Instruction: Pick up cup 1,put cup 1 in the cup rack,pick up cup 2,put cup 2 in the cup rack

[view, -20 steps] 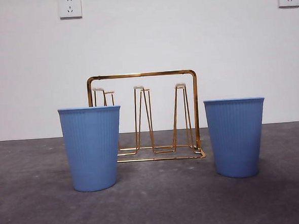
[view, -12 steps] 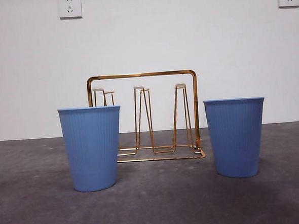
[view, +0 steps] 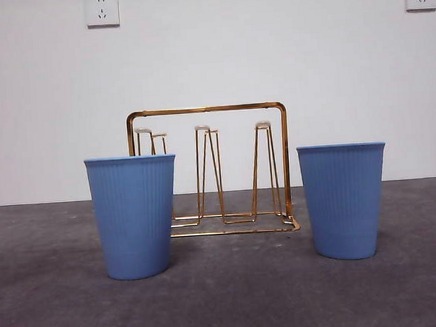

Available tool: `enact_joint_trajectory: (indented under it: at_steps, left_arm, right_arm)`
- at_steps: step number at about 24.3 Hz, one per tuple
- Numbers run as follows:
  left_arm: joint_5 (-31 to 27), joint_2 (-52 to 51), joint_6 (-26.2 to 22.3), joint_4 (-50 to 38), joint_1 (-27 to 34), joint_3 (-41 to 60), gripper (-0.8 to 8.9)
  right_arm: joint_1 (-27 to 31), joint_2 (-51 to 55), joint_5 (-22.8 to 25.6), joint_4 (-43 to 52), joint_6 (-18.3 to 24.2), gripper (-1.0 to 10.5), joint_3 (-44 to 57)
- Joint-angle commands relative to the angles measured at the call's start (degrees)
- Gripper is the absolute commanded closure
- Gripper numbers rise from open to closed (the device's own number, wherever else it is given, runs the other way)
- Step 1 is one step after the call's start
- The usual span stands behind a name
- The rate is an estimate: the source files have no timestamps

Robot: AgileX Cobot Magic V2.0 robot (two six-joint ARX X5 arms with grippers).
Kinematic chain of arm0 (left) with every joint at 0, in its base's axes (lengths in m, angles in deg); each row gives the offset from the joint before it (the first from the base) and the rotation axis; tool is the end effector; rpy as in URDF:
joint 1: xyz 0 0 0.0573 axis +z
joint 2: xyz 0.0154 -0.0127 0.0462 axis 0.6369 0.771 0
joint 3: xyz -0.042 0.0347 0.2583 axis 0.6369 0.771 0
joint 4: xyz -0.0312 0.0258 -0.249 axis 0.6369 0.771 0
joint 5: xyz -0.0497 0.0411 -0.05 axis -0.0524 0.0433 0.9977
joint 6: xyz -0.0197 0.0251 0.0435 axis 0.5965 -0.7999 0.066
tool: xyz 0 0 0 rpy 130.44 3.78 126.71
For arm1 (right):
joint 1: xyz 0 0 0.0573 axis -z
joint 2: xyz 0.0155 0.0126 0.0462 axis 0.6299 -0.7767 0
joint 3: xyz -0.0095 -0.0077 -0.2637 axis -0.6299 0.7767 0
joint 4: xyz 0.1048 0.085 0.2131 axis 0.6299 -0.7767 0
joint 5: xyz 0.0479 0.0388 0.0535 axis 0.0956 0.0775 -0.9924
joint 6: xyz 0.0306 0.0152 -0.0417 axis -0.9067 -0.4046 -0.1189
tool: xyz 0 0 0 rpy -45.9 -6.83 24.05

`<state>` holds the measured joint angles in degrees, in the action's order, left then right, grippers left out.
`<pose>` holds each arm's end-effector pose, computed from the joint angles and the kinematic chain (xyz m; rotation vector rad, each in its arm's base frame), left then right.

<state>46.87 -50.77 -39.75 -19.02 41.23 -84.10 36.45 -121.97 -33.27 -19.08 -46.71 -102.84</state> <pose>0.0760 -0.0136 0.3369 -0.2669 0.4166 -0.5134 0.0811 0.0128 0.3614 0.0580 0.5381 0.3618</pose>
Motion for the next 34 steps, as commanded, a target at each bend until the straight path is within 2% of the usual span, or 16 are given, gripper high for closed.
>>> enact_joint_trajectory:
  at_steps: [1, 6, 11, 17, 18, 19, 21, 22, 23, 24, 27, 30, 34]
  left_arm:
    - [0.28, 2.78, -4.96, 5.75, -1.03, -5.33, 8.20]
    - [0.26, 7.50, -8.63, 13.49, -3.69, -12.81, 8.20]
    - [0.26, 10.86, -9.46, 17.77, -6.21, -16.61, 8.20]
    - [0.31, 12.59, -9.57, 18.27, -7.67, -17.00, 8.03]
    - [0.31, 12.70, -9.55, 18.05, -7.67, -17.00, 7.66]
    - [0.33, 12.83, -9.38, 17.81, -7.67, -17.03, 6.45]
    - [0.33, 12.92, -9.31, 17.57, -7.74, -17.03, 2.84]
    - [0.35, 12.98, -9.31, 17.46, -7.93, -17.03, 1.82]
    - [0.68, 13.07, -9.25, 17.46, -8.26, -17.03, 1.76]
    - [2.08, 13.25, -9.14, 17.44, -8.52, -17.03, 1.76]
    - [8.63, 14.25, -7.78, 15.47, -8.79, -17.03, 1.77]
    - [15.41, 15.87, -5.38, 11.91, -8.94, -17.03, 1.79]
    - [23.28, 18.67, -2.75, 7.58, -11.06, -17.03, 1.80]
  right_arm:
    - [-0.02, -3.74, -2.93, -5.99, 4.66, 9.6, -4.87]
    - [-0.04, -9.27, -5.38, -14.69, 8.98, 9.6, -10.67]
    - [-0.07, -11.74, -5.42, -17.44, 9.18, 9.6, -12.48]
    - [-0.07, -12.13, -5.44, -17.53, 9.11, 9.4, -13.07]
    - [-0.07, -12.13, -5.44, -17.49, 9.09, 9.4, -13.07]
    - [-0.07, -12.13, -5.44, -17.40, 9.09, 9.0, -13.07]
    - [-0.07, -12.13, -5.46, -17.31, 8.92, 6.7, -13.07]
    - [-0.07, -12.22, -5.46, -17.07, 7.85, 5.4, -13.07]
    - [-0.07, -12.55, -5.51, -16.63, 7.04, 3.8, -13.07]
    - [-0.07, -12.85, -5.51, -16.31, 6.51, 3.0, -13.07]
    - [-0.07, -14.88, -6.43, -15.96, 6.51, 2.8, -13.07]
    - [-0.09, -17.90, -9.55, -15.23, 6.27, 2.9, -13.09]
    - [-0.46, -24.96, -10.14, -10.93, 3.28, 2.9, -13.09]
